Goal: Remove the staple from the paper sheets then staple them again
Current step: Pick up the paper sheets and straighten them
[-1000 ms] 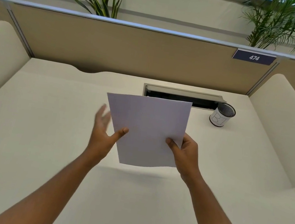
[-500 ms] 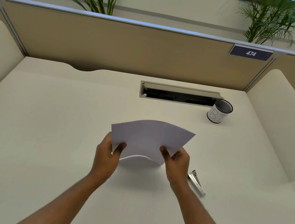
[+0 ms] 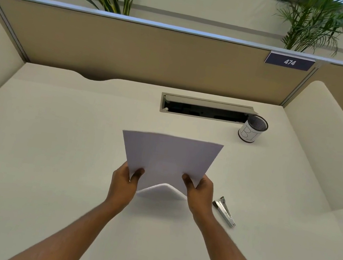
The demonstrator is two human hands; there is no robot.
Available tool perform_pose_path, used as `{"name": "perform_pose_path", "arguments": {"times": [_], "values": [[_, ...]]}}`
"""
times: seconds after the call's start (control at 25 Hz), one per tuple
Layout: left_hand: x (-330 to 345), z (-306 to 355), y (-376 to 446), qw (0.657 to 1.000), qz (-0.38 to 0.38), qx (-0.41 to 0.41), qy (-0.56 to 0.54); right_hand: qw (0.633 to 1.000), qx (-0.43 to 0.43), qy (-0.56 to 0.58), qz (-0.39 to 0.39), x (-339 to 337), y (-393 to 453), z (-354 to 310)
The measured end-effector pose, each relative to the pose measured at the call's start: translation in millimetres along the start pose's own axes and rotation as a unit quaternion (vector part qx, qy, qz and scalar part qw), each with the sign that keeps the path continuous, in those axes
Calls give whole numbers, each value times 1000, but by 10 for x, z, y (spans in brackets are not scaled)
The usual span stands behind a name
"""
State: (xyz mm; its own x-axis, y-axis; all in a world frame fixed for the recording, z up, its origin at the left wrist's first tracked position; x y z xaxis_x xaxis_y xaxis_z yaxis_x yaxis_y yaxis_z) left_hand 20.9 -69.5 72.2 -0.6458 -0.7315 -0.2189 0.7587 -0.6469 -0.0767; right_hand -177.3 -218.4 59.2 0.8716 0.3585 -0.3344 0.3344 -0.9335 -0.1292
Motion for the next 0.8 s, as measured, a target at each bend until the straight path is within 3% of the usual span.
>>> {"name": "perform_pose_path", "arguments": {"times": [0.12,0.36,0.64,0.8], "values": [[-54,129,117,1000,-16,6,-15,1000,-3,22,-16,-78,88,-175],[-6,-1,101,970,-127,-116,-171,990,74,82,-87,-131,134,-200],[-21,-74,57,978,-84,-117,-149,983,89,114,-116,-195,119,-213],[-86,-207,26,976,-69,-134,-156,989,114,73,-66,-486,134,34]]}}
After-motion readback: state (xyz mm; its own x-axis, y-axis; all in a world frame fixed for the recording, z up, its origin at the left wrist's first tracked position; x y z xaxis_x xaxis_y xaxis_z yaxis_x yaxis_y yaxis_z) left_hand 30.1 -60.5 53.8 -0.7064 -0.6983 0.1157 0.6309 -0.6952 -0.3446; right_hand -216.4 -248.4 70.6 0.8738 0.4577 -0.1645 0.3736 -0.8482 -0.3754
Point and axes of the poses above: each hand's wrist, its own y-axis towards the middle knuckle, its own x-axis out of the palm, z = x × y, the point moved 7 cm from there along y, towards the middle knuckle, and after that the axes turned 6 degrees about -y, right-handed, at the moved point
